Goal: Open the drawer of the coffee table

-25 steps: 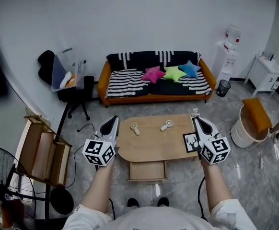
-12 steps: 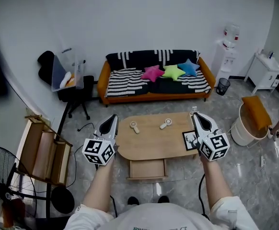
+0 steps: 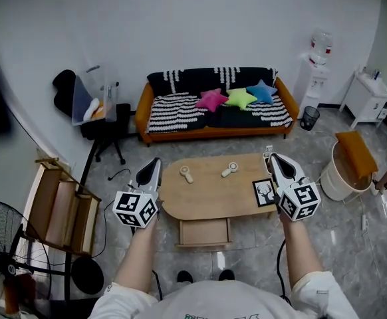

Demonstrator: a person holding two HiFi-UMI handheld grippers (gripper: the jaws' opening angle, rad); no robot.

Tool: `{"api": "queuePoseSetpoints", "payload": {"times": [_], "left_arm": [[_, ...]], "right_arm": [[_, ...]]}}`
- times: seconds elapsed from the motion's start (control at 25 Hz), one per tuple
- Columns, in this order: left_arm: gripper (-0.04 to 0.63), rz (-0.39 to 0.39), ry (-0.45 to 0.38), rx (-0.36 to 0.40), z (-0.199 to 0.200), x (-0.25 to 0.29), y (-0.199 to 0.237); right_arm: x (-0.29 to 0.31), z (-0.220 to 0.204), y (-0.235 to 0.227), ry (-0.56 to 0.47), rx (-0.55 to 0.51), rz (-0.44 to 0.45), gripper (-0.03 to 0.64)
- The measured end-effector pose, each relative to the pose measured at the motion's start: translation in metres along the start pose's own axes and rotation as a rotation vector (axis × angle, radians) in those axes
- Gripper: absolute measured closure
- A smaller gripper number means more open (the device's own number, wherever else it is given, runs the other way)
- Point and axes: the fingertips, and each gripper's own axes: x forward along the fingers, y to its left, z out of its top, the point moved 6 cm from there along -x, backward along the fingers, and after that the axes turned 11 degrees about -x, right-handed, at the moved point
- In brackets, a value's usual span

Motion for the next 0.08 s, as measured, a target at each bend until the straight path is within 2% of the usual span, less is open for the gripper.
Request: {"api": "queuePoseSetpoints", "payload": {"times": [0.08], "left_arm": [[0.597, 0.005, -0.001, 0.002, -0.0002, -0.0003, -0.0008]], "right_arm": [[-0.0018, -0.0006, -0.0033, -0.001, 0.001, -0.004, 0.614]]}}
